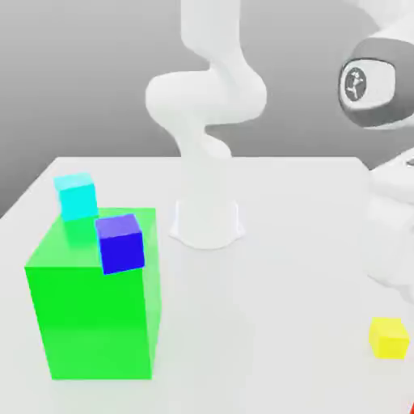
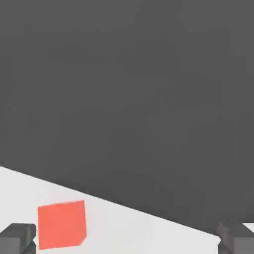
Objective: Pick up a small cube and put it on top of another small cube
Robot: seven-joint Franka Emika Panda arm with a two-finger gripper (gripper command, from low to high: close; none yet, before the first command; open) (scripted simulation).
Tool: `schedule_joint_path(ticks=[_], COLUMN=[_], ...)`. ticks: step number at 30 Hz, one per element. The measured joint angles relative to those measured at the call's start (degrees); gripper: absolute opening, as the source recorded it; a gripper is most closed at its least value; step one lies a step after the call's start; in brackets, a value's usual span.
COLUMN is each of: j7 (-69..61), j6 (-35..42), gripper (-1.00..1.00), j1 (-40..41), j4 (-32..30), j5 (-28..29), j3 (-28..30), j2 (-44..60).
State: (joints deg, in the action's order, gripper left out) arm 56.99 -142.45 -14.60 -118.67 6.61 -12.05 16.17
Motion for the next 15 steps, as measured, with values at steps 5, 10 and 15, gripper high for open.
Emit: schedule_joint_path(ticks=[5, 10, 15], j7=[3.0, 5.0, 4.9], j6=[-1.7, -7.5, -7.5], gripper=[0.00, -1.00, -1.00], j1=[-4.3, -7.0, -7.0], j4=[2.3, 4.6, 4.6], j5=[2.9, 5.4, 5.2], j3=[0.0, 2.0, 2.0], j2=[10.6, 20.6, 20.6])
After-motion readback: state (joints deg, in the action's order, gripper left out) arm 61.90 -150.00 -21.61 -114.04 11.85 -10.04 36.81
